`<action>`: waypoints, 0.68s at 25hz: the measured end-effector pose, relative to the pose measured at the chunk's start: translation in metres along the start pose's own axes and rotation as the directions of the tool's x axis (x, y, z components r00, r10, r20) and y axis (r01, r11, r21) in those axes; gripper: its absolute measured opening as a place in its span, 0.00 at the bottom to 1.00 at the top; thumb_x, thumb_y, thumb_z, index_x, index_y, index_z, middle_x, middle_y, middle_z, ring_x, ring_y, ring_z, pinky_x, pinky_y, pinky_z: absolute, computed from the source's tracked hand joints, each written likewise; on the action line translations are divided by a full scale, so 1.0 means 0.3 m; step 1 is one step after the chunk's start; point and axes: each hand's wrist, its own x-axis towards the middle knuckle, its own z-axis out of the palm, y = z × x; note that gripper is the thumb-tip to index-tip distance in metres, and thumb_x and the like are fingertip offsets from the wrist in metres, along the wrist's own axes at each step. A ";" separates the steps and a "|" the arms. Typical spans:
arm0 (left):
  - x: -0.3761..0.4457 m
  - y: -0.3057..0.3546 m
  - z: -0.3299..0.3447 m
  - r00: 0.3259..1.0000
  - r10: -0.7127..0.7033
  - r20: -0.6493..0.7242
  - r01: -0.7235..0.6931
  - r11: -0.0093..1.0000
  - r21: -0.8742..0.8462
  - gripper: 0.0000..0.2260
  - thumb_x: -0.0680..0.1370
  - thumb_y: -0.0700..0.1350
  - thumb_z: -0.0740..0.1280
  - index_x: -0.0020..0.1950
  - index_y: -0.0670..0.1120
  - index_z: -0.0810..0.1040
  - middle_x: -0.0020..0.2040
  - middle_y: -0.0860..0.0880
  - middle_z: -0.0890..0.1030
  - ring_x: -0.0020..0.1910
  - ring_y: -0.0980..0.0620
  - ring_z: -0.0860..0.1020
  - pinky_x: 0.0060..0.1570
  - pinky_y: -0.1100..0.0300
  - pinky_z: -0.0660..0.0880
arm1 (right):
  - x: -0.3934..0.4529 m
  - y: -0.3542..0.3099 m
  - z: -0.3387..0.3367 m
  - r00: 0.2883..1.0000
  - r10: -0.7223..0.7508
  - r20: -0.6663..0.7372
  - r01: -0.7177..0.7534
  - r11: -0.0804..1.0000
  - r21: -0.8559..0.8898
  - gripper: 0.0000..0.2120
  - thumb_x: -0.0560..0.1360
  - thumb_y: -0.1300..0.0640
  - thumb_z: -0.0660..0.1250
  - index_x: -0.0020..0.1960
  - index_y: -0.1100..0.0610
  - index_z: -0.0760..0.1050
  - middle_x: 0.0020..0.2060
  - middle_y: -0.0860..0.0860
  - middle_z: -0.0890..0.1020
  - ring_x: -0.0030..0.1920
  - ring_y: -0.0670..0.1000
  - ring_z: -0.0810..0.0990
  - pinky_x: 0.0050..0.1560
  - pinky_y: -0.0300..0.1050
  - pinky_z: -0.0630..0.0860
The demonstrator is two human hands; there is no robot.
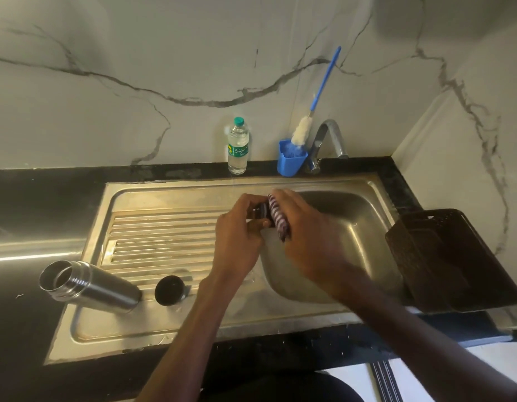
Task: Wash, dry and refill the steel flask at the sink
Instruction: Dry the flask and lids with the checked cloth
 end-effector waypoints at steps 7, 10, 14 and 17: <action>-0.053 -0.029 -0.035 0.999 0.009 0.048 0.007 0.950 -0.313 0.17 0.74 0.24 0.70 0.59 0.38 0.80 0.53 0.47 0.86 0.57 0.49 0.85 0.53 0.59 0.81 | 0.032 -0.052 -0.046 0.977 0.201 0.065 -0.211 0.945 0.250 0.21 0.72 0.68 0.65 0.61 0.50 0.80 0.52 0.53 0.85 0.51 0.54 0.84 0.52 0.53 0.83; -0.072 -0.025 -0.039 1.000 -0.004 -0.031 -0.003 0.973 -0.230 0.19 0.74 0.25 0.69 0.60 0.42 0.81 0.53 0.52 0.85 0.55 0.51 0.85 0.52 0.53 0.83 | 0.041 -0.079 -0.041 0.849 0.406 0.337 -0.528 0.644 0.553 0.17 0.74 0.72 0.60 0.51 0.54 0.80 0.46 0.59 0.84 0.48 0.54 0.87 0.47 0.48 0.85; -0.080 -0.019 -0.067 0.993 0.075 -0.090 -0.075 0.997 0.006 0.21 0.75 0.26 0.68 0.62 0.46 0.81 0.47 0.55 0.82 0.46 0.53 0.84 0.49 0.52 0.83 | -0.012 -0.097 0.025 0.713 0.486 0.505 -0.667 0.248 0.702 0.12 0.73 0.71 0.60 0.52 0.63 0.78 0.47 0.62 0.84 0.50 0.59 0.83 0.47 0.52 0.81; -0.093 -0.026 -0.101 0.979 0.198 -0.043 -0.183 0.957 0.227 0.20 0.76 0.29 0.70 0.64 0.46 0.81 0.50 0.49 0.83 0.46 0.56 0.79 0.46 0.71 0.74 | -0.054 -0.104 0.045 0.669 0.509 0.541 -0.684 0.138 0.717 0.13 0.73 0.70 0.59 0.54 0.64 0.78 0.48 0.62 0.84 0.49 0.59 0.83 0.48 0.53 0.82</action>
